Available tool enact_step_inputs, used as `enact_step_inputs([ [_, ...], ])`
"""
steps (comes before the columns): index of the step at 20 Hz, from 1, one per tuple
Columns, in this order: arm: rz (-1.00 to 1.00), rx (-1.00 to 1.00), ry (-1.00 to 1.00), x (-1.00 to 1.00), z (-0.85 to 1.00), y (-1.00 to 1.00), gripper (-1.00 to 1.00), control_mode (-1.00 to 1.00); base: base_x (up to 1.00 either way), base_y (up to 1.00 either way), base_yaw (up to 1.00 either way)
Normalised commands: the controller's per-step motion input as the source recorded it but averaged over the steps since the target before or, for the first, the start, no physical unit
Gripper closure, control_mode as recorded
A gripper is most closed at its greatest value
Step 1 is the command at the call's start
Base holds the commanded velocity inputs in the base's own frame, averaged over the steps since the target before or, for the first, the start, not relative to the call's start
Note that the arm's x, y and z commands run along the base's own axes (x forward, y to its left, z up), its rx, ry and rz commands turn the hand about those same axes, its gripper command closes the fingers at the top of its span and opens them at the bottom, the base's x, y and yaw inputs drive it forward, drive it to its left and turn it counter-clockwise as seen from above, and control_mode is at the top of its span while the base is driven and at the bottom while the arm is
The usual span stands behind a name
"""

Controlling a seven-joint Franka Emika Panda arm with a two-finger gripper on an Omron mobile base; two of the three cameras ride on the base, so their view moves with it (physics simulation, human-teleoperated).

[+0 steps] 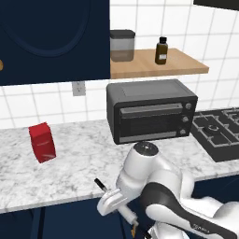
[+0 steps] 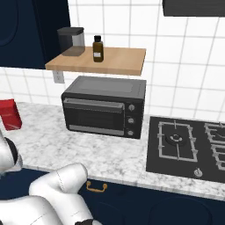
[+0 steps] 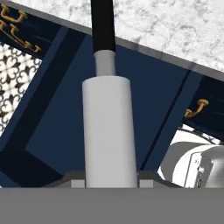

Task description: Pick the rolling pin from the drawer and place it on the counter.

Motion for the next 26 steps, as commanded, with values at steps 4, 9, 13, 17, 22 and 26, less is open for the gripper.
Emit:
enact_step_inputs([
  [4,-0.09,0.01,0.04,1.00,0.64,-0.28,1.00,-1.00,0.00,0.00,0.00],
  [9,-0.12,0.00,0.05,1.00,0.35,0.00,1.00,-1.00,0.00,0.00,0.00],
  [13,-0.12,-0.04,0.02,1.00,0.02,0.04,1.00,-1.00,0.00,0.00,0.00],
  [17,-0.13,-0.11,0.15,1.00,0.00,0.03,1.00,-1.00,0.00,0.00,0.00],
  [22,-0.12,-0.05,0.12,0.96,-0.27,0.04,1.00,-1.00,0.00,0.00,0.00],
  [26,-0.01,-0.04,0.02,0.41,-0.71,0.01,1.00,-1.00,0.00,0.00,0.00],
])
